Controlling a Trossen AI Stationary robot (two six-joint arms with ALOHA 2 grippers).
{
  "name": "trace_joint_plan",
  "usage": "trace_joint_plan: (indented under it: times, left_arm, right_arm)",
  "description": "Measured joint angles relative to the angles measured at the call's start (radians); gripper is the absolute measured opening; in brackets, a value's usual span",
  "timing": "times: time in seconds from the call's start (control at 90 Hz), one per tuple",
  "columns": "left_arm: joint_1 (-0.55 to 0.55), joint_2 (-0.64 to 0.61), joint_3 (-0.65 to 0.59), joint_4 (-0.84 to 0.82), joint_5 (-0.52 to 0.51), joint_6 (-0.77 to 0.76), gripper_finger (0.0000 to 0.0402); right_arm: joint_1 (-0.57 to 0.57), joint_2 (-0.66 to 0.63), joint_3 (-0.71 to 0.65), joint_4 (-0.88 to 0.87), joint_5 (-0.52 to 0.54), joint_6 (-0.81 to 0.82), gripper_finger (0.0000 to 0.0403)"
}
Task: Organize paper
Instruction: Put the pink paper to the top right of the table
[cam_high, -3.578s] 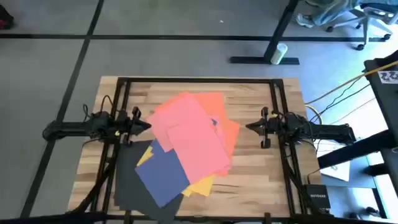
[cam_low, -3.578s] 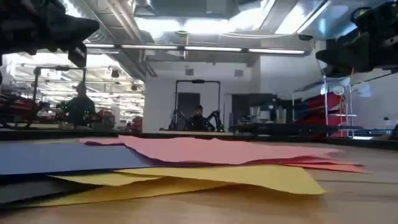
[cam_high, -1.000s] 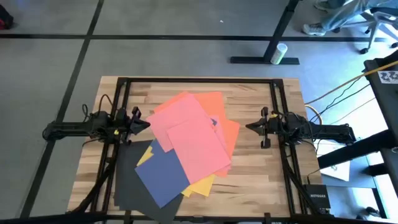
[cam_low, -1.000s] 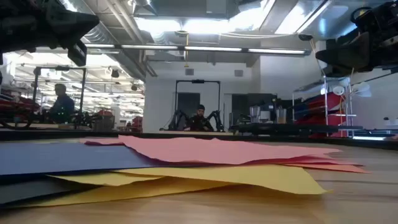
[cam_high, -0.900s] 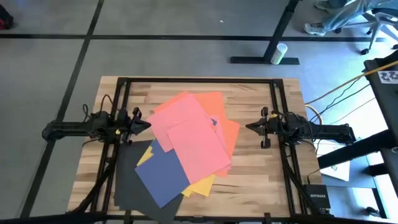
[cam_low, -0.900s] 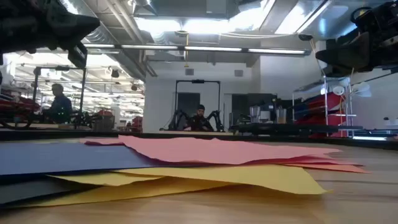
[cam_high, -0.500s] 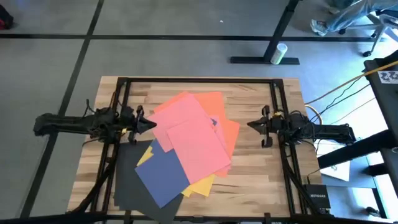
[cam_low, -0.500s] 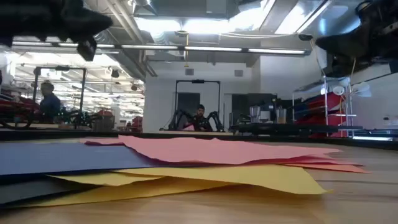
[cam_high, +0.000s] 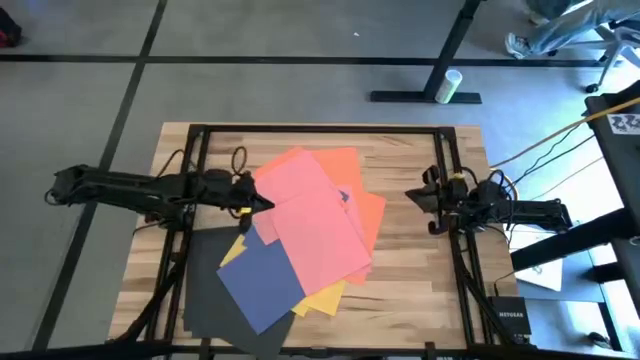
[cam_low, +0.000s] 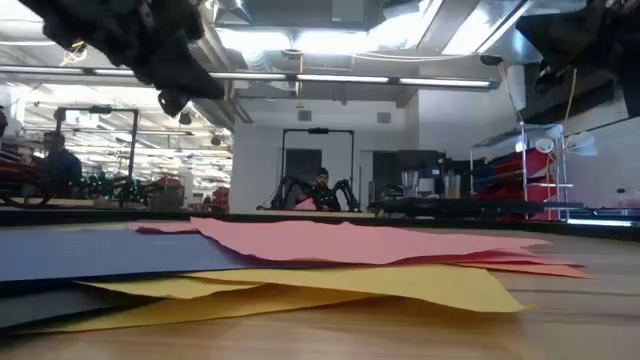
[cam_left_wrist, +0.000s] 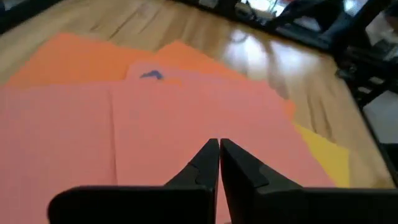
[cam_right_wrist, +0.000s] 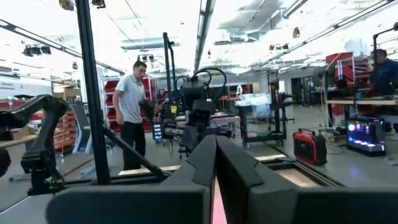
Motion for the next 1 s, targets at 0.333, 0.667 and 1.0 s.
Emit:
trace_joint_plan:
  times: [0.333, 0.667, 1.0]
  left_arm:
    - [0.02, 0.05, 0.033, -0.04, 0.01, 0.086, 0.0]
    - [0.119, 0.071, 0.035, -0.042, 0.032, 0.153, 0.0]
    - [0.23, 0.243, 0.186, -0.15, 0.151, 0.157, 0.0]
  right_arm:
    - [0.0, 0.0, 0.001, -0.052, 0.034, 0.046, 0.0001]
    - [0.0, 0.022, 0.001, -0.069, 0.242, -0.056, 0.0001]
    - [0.0, 0.04, 0.002, -0.069, 0.314, -0.058, 0.0001]
